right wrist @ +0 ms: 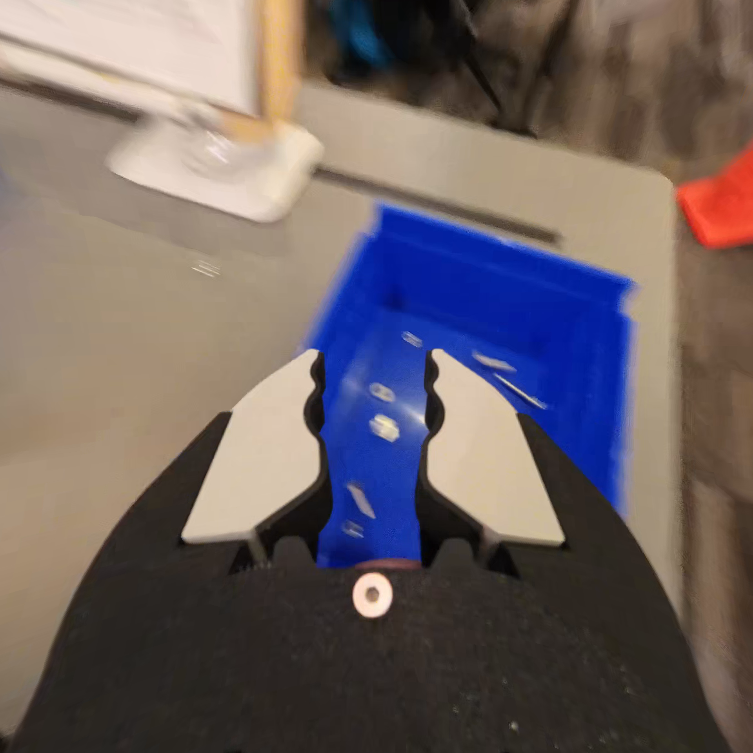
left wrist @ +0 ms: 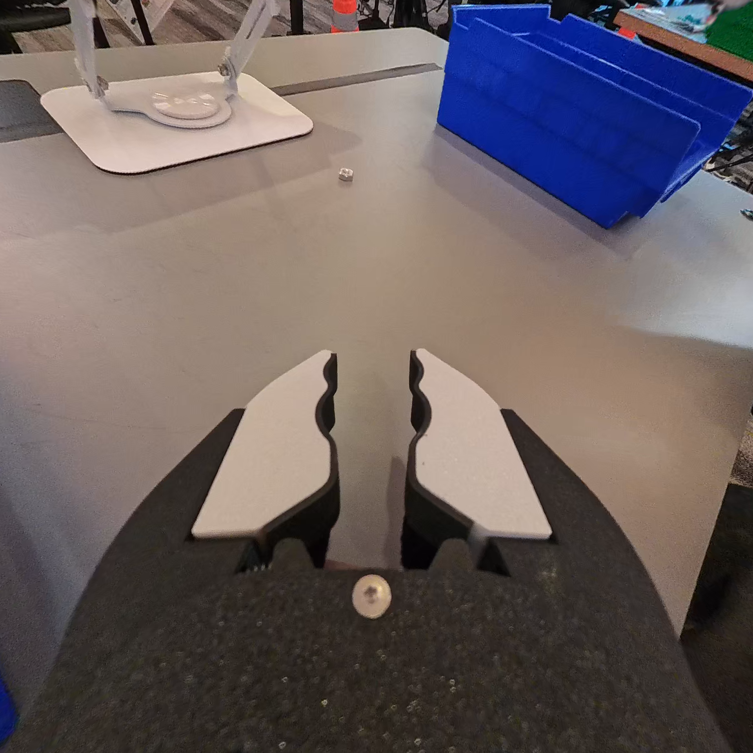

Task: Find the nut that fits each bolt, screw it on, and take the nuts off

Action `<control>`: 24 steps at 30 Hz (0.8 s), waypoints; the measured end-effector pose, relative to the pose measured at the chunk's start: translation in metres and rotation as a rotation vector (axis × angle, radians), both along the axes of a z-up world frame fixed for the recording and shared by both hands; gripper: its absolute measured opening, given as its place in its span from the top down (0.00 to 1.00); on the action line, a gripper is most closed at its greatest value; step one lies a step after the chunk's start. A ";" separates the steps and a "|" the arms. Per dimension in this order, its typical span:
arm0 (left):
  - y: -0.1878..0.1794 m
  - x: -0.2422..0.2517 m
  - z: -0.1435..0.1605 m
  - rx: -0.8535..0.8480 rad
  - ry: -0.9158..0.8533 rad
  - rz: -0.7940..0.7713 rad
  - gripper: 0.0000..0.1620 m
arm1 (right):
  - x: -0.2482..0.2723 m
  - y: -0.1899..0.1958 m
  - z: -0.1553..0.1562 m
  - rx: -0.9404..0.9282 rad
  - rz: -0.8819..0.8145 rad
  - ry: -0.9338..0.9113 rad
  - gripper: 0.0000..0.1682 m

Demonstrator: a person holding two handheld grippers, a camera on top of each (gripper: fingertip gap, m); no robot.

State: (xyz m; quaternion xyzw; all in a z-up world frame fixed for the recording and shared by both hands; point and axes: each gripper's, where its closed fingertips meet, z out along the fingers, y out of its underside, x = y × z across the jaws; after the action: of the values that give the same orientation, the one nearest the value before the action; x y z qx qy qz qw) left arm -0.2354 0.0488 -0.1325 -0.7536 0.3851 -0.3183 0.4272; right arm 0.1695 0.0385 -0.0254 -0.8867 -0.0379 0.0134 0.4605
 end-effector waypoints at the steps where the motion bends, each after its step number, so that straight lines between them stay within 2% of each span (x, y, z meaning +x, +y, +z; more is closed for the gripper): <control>1: 0.000 0.000 0.000 -0.003 -0.001 0.001 0.80 | -0.037 0.003 0.012 0.064 0.086 0.062 0.72; 3: 0.001 0.000 -0.002 -0.011 0.003 0.001 0.80 | -0.113 0.009 0.018 0.123 0.271 0.117 0.73; 4: 0.000 0.000 -0.003 -0.013 0.006 -0.001 0.80 | -0.142 0.015 0.012 0.117 0.315 0.104 0.75; 6: -0.001 0.001 -0.003 -0.008 0.009 -0.005 0.80 | -0.181 0.038 -0.016 0.076 0.336 0.007 0.76; 8: -0.004 0.002 -0.001 -0.001 0.008 -0.012 0.80 | -0.202 0.068 -0.056 0.009 0.350 -0.098 0.77; 11: -0.009 0.004 0.004 0.010 0.000 -0.026 0.80 | -0.211 0.111 -0.113 -0.140 0.370 -0.118 0.77; 15: -0.016 0.006 0.007 0.038 0.015 -0.044 0.80 | -0.204 0.150 -0.153 -0.241 0.326 -0.080 0.77; 18: -0.020 0.008 0.007 0.053 0.027 -0.057 0.79 | -0.195 0.164 -0.165 -0.265 0.284 -0.065 0.79; 20: -0.021 0.009 0.008 0.053 0.025 -0.063 0.79 | -0.199 0.169 -0.166 -0.255 0.293 0.017 0.80; 21: -0.022 0.010 0.008 0.048 0.021 -0.066 0.79 | -0.200 0.169 -0.166 -0.258 0.296 0.044 0.91; 24: -0.023 0.011 0.005 0.029 0.016 -0.074 0.79 | -0.203 0.162 -0.159 -0.255 0.314 0.071 0.91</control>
State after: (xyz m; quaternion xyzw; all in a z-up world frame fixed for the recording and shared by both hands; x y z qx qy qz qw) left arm -0.2245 0.0261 -0.1274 -0.7351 0.4206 -0.3224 0.4228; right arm -0.0331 0.2010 -0.1847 -0.9200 -0.1573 0.1210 0.3381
